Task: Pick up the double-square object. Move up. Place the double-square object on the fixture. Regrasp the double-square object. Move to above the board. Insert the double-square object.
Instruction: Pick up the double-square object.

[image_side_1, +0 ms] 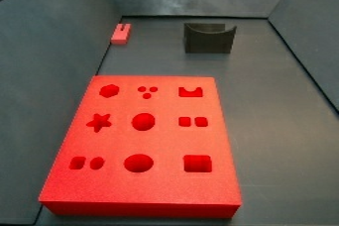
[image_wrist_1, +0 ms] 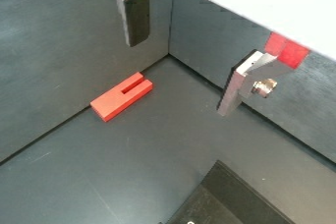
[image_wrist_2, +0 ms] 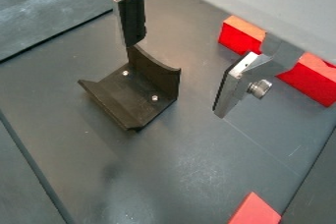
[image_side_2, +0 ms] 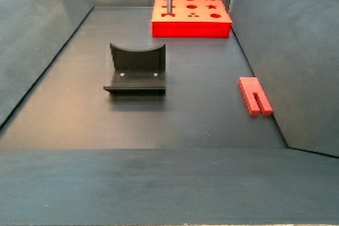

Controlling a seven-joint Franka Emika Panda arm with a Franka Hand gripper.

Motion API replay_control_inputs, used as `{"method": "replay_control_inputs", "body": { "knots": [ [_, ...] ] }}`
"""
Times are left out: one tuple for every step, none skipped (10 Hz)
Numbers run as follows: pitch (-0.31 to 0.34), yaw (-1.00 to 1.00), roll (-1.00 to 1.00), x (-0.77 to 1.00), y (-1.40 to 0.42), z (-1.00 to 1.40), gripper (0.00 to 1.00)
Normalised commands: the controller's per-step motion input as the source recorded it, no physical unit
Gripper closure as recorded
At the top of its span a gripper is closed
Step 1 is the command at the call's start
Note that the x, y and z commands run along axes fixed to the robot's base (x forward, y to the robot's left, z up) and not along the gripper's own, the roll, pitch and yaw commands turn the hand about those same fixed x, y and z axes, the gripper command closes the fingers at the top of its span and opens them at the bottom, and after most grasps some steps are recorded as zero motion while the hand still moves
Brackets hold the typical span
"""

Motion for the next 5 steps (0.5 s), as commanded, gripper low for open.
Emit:
{"method": "replay_control_inputs", "body": {
  "knots": [
    [0.0, -0.01, 0.0, -0.17, 0.0, 0.0, 0.0],
    [-0.066, 0.0, 0.0, -0.47, 0.15, -0.4, 0.0],
    [-0.071, 0.07, 0.0, -0.61, 0.07, -0.81, 0.0],
    [-0.087, 0.07, 0.0, -0.6, 0.03, -1.0, 0.0],
    [-0.12, 0.05, 0.0, -0.55, 0.0, -0.96, 0.0]
  ]
}}
